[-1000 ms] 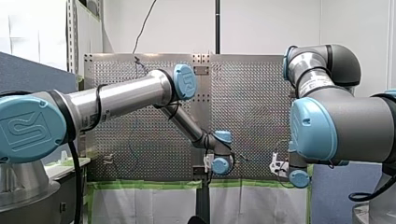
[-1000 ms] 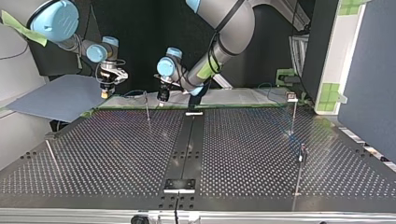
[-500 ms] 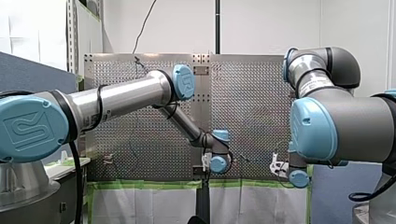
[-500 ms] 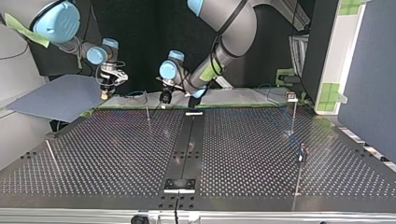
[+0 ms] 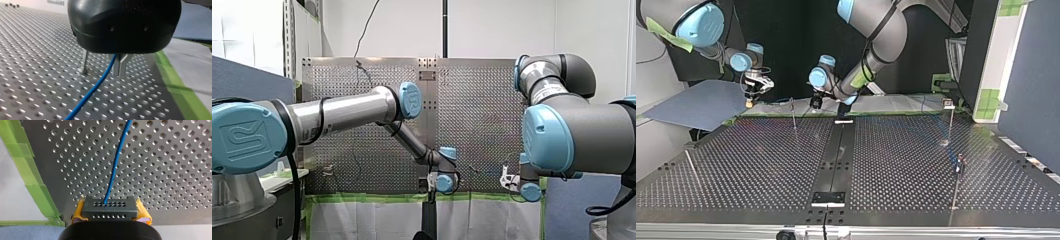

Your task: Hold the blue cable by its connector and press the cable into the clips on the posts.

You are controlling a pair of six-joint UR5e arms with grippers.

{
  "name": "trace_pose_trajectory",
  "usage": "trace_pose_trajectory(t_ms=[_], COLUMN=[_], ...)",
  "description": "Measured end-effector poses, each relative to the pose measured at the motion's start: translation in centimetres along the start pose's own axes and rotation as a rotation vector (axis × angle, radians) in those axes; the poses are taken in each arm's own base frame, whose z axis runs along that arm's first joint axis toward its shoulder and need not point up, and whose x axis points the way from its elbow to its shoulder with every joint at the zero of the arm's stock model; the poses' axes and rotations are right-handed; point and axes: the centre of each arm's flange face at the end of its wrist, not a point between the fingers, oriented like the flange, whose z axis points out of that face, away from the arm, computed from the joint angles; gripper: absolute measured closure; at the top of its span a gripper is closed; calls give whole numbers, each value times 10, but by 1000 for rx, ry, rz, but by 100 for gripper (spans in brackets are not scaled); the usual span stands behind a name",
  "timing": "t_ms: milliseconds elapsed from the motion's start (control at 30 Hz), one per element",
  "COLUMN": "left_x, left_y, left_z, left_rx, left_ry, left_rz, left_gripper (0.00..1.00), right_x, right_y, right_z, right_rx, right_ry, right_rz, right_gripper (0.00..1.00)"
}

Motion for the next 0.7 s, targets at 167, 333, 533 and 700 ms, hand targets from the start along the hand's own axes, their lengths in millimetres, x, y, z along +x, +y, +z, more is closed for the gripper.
trace_pose_trajectory(t_ms=[167, 333, 533, 700], left_x=[4, 0, -18, -44], left_y=[8, 16, 24, 29], left_z=[8, 11, 17, 24], left_rx=[-11, -21, -29, -36], left_ry=[22, 48, 46, 22], left_rz=[4, 11, 6, -3], left_gripper=[100, 100, 100, 100], right_x=[2, 0, 2, 7], right_y=[5, 9, 11, 11], right_z=[6, 15, 26, 33], right_rx=[-10, -21, -34, -36], right_ry=[11, 16, 11, 17], right_rz=[28, 56, 69, 83], right_gripper=[100, 100, 100, 100])
